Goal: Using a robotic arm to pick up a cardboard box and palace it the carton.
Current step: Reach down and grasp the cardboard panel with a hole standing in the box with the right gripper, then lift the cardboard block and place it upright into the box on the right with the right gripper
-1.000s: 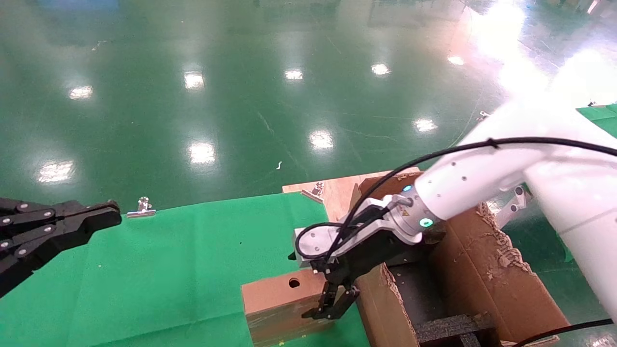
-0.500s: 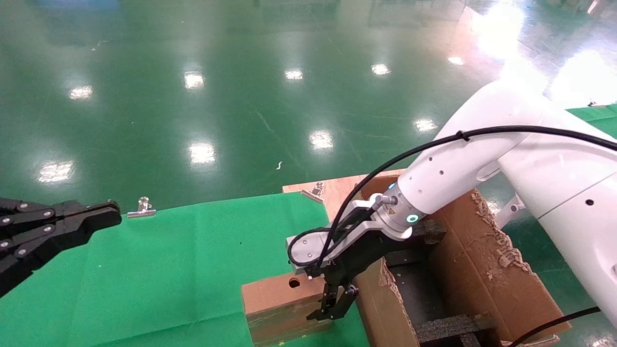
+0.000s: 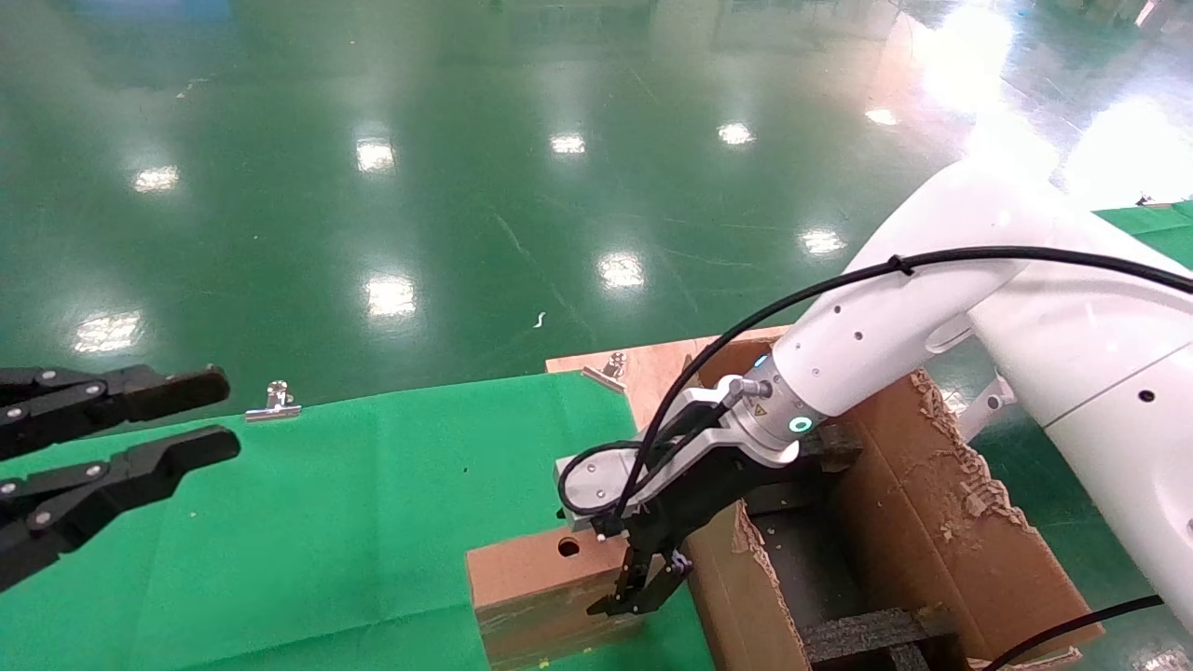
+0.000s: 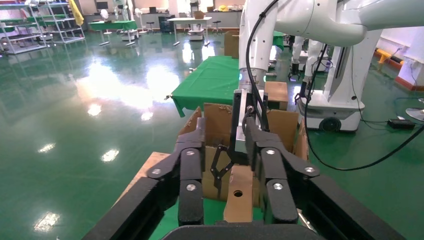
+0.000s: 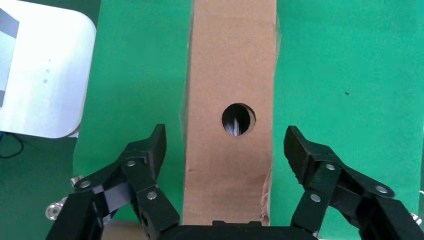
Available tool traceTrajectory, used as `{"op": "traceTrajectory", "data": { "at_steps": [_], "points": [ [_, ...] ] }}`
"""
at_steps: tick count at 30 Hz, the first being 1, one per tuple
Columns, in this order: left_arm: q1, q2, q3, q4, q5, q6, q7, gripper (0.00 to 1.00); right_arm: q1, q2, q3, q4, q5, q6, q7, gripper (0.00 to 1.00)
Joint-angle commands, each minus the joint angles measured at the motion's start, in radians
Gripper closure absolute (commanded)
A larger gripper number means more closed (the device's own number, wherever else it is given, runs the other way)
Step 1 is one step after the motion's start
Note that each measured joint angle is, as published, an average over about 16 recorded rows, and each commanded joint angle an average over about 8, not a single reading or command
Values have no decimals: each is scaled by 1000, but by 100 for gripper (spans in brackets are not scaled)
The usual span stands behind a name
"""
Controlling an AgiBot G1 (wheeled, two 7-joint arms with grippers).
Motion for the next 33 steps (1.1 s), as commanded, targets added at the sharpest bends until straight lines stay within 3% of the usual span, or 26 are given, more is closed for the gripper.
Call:
{"op": "traceTrajectory", "data": {
  "at_steps": [1,24,33],
  "points": [
    [0,0,0,0,0,0,0,0,-1,1,1,1,0,0,0,100],
    [0,0,0,0,0,0,0,0,0,6,5,0,11,10,3,100],
    [0,0,0,0,0,0,0,0,100,38,27,-55,72,3,10,100]
  ]
}}
